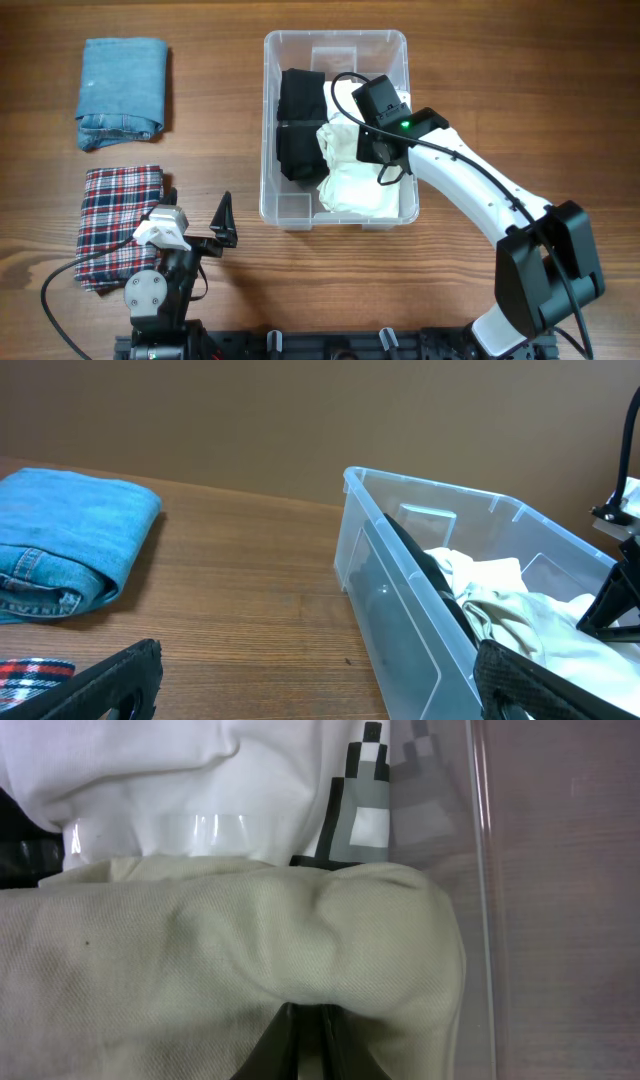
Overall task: Pack container
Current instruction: 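Press the cream cloth down beside the white t-shirt with the right gripper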
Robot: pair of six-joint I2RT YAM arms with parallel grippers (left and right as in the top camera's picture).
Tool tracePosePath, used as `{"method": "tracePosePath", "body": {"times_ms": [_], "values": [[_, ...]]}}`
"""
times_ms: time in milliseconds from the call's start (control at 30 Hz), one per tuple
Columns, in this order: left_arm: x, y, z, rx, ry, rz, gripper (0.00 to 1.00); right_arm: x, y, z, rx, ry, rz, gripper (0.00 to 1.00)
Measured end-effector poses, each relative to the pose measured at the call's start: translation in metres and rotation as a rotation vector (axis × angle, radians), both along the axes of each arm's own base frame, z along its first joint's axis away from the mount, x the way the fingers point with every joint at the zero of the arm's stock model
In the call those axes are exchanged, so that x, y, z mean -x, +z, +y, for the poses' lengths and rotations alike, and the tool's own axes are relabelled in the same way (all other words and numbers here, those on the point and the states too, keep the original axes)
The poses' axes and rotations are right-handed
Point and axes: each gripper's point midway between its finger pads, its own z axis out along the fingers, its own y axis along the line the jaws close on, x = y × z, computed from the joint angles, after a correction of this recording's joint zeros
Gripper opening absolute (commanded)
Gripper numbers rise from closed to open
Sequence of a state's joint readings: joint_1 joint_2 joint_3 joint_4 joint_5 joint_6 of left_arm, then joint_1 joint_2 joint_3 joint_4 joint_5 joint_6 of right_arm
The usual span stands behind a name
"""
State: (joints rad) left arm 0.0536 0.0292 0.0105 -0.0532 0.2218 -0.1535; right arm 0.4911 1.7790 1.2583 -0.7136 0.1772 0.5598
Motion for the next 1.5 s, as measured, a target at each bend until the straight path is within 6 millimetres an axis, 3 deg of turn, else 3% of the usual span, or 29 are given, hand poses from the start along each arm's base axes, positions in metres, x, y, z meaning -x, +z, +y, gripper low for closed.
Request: {"method": "tracePosePath", "body": {"times_ms": [200, 367, 567, 733, 900, 1000, 1267, 1500], "values": [[0.0, 0.0, 0.0, 0.0, 0.0, 0.0, 1.0, 0.004, 0.007, -0.002, 0.028, 0.008, 0.047, 0.1], [0.0, 0.0, 0.0, 0.0, 0.0, 0.0, 1.0, 0.002, 0.03, -0.001, 0.041, 0.025, 0.062, 0.1], [0.0, 0.0, 0.0, 0.0, 0.0, 0.0, 1.0, -0.02, 0.06, 0.026, -0.079, 0.088, -0.015, 0.1], [0.0, 0.0, 0.0, 0.0, 0.0, 0.0, 1.0, -0.016, 0.049, 0.033, -0.109, 0.107, 0.009, 0.1], [0.0, 0.0, 0.0, 0.0, 0.0, 0.0, 1.0, -0.007, 0.007, 0.04, -0.082, 0.124, 0.085, 0.1], [0.0, 0.0, 0.0, 0.0, 0.0, 0.0, 1.0, -0.007, -0.005, 0.044, -0.068, 0.126, 0.098, 0.1], [0.0, 0.0, 0.0, 0.0, 0.0, 0.0, 1.0, -0.008, -0.004, 0.041, -0.035, 0.117, 0.095, 0.1], [0.0, 0.0, 0.0, 0.0, 0.0, 0.0, 1.0, -0.003, 0.025, 0.027, 0.041, 0.1, 0.07, 0.14]]}}
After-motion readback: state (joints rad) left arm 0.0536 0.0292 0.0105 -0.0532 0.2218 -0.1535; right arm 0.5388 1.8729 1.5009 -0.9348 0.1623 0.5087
